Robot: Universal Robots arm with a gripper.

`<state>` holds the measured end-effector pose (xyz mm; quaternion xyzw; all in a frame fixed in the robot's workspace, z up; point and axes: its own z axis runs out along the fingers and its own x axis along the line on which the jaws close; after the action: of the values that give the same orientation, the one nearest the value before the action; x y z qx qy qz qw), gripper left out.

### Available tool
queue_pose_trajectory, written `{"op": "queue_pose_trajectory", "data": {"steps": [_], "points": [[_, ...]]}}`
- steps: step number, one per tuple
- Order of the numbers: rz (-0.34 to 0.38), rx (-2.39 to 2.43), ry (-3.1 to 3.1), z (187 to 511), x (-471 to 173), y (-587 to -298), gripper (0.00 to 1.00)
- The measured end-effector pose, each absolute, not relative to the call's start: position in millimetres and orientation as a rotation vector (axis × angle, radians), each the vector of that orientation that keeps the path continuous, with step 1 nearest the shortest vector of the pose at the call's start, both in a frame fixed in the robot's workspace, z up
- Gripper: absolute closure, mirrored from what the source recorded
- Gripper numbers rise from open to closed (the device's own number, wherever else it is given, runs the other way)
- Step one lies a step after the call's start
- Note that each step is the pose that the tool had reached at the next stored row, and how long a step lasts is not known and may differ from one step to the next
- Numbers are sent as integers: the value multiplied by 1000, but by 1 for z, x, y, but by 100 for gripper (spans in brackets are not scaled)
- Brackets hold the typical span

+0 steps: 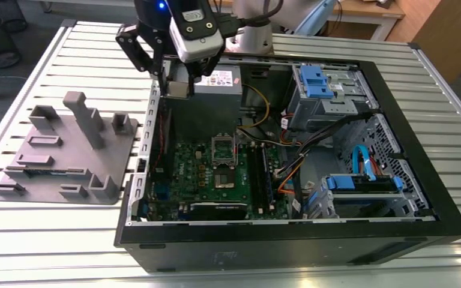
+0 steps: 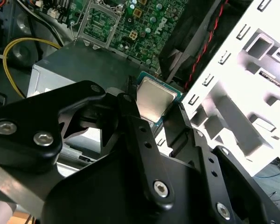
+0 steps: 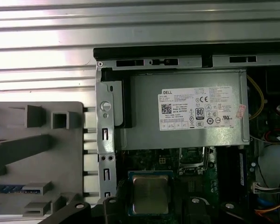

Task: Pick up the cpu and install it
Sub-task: 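Pick up the cpu and move it towards the insertion slot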

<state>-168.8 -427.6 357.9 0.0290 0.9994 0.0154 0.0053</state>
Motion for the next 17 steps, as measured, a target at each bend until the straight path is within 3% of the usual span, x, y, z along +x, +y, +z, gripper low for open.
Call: {"op": "queue_pose_trajectory", "data": {"steps": [17], "points": [[48, 91, 3128, 353, -136, -428, 53]]}}
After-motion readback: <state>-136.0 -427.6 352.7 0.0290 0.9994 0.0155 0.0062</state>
